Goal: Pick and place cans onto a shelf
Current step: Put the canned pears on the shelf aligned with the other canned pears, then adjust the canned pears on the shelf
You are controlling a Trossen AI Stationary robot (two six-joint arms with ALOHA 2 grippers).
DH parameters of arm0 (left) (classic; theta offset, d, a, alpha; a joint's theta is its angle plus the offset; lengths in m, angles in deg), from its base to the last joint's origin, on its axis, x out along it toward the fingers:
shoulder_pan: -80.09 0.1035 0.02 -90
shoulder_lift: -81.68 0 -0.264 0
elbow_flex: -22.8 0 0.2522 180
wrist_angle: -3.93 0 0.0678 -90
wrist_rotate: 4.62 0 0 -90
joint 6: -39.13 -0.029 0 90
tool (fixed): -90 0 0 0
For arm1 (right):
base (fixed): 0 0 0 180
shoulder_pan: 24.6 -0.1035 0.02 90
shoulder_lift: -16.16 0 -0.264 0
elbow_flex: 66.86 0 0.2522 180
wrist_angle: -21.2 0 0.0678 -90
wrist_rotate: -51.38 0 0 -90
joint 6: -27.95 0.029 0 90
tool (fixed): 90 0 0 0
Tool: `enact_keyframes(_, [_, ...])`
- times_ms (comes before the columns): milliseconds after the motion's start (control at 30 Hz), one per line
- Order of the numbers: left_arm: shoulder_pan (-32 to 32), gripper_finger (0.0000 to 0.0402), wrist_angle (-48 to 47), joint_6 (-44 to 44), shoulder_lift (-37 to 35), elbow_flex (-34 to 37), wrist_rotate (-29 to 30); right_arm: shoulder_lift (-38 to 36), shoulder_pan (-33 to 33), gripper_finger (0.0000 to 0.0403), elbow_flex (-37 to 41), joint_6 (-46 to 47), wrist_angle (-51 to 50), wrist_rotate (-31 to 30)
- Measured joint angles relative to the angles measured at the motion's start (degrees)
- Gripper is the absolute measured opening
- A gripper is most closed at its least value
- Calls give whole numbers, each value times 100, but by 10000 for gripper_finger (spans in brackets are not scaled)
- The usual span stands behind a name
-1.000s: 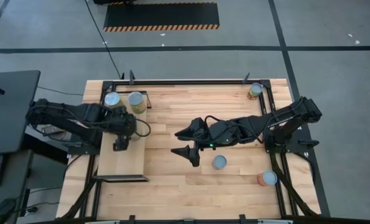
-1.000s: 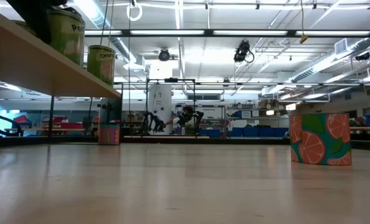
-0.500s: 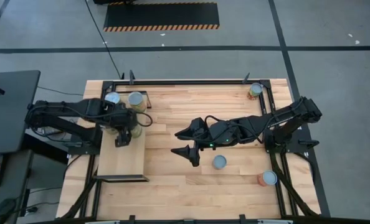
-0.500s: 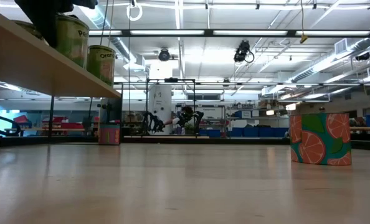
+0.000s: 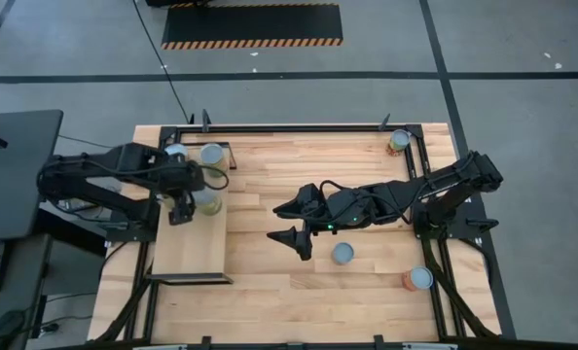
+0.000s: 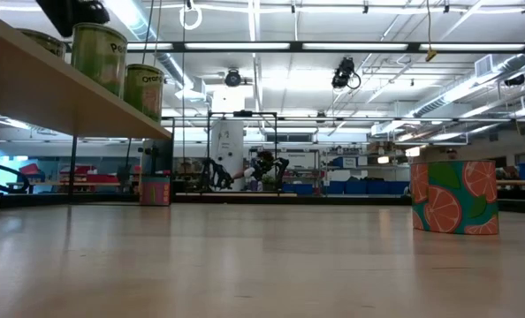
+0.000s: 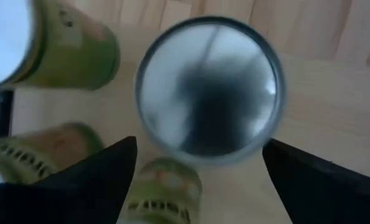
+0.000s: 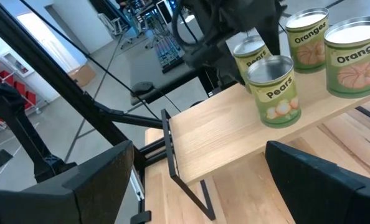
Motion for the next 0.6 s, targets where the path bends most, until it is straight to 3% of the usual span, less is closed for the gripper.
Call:
enact_keyframes(267, [-90, 354, -213, 657, -8, -1058, -267, 0, 2, 373, 0, 2, -2, -1])
enact_keyframes(400, [-94, 351, -230, 799, -342, -1164, -401, 0, 2, 373, 0, 22, 0, -2])
enact_keyframes(600, [-96, 299, -244, 1122, -1160, -1054, -629, 0, 2, 373, 0, 207, -2, -3])
